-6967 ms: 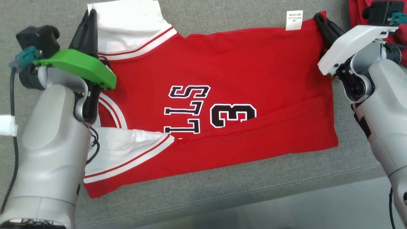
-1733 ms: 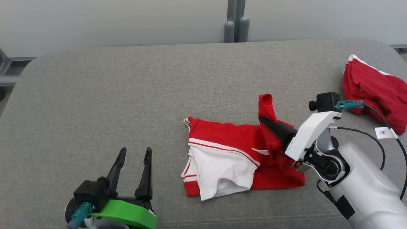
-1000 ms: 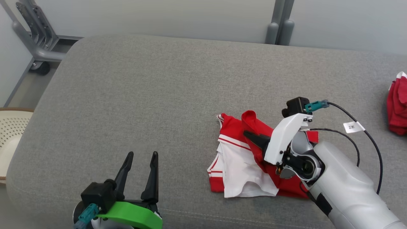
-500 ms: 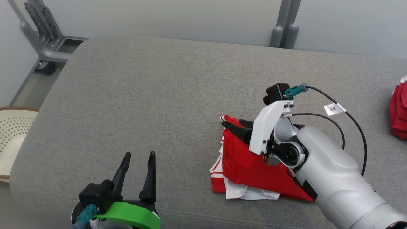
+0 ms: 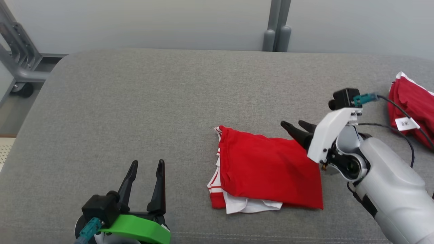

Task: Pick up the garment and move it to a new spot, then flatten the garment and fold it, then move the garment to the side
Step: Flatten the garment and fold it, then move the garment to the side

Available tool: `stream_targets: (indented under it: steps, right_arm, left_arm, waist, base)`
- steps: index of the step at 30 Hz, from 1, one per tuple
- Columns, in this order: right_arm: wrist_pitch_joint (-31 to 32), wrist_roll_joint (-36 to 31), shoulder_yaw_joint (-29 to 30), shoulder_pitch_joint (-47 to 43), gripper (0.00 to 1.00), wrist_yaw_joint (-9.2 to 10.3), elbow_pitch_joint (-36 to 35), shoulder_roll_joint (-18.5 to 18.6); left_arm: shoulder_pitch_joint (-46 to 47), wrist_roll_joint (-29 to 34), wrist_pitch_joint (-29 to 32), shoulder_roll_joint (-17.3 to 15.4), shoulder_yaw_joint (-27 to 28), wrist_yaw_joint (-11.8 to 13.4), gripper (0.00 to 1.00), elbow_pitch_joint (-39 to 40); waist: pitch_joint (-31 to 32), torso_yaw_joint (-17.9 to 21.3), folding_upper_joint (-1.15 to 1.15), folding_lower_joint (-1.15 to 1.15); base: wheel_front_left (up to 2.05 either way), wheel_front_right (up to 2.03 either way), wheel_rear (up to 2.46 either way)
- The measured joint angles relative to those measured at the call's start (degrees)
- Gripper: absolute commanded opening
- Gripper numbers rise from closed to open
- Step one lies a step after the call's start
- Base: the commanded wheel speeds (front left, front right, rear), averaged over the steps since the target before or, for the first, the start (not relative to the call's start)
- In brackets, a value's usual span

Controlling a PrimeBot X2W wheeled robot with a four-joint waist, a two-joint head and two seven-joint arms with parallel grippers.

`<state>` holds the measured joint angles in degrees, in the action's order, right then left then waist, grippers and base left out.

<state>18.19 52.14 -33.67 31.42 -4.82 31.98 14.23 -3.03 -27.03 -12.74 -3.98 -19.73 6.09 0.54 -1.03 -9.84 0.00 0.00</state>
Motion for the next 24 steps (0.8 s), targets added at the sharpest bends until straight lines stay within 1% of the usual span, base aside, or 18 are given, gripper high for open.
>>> stream_targets:
  steps: [4,6,13,17,24]
  right_arm:
    - [-1.01,0.36,0.35,-5.43,1.0,-0.15,0.75,2.25]
    - [-1.4,0.36,0.36,-6.76,1.0,-0.15,0.98,2.72]
    - [-2.87,2.23,1.35,-9.37,1.0,-0.44,1.6,1.97]
    - [-4.03,3.35,2.32,-9.97,1.0,-0.71,3.11,2.0]
    - [-4.1,4.98,3.14,-10.04,1.0,-0.81,4.5,1.14]
  left_arm:
    - [-0.13,0.08,-0.01,-0.12,0.23,0.0,1.0,0.55]
    - [-0.14,0.09,-0.01,-0.16,0.21,0.0,1.0,0.84]
    - [-0.1,0.81,0.11,-0.42,-0.77,0.0,1.0,1.78]
    - [0.08,1.12,0.69,-0.59,-1.45,-0.03,1.0,1.77]
    - [0.42,2.01,1.36,-0.74,-1.49,-0.03,1.0,1.77]
  waist:
    - [-0.33,2.31,0.0,0.0]
    - [-0.62,3.26,0.0,0.0]
    - [-2.97,6.06,0.0,0.0]
    - [-4.52,6.29,0.0,0.0]
    - [-5.55,4.57,0.0,0.0]
  base:
    - [0.0,0.0,0.0]
    - [0.0,0.0,0.0]
    - [0.0,0.0,0.0]
    - [0.0,0.0,0.0]
    - [0.0,0.0,0.0]
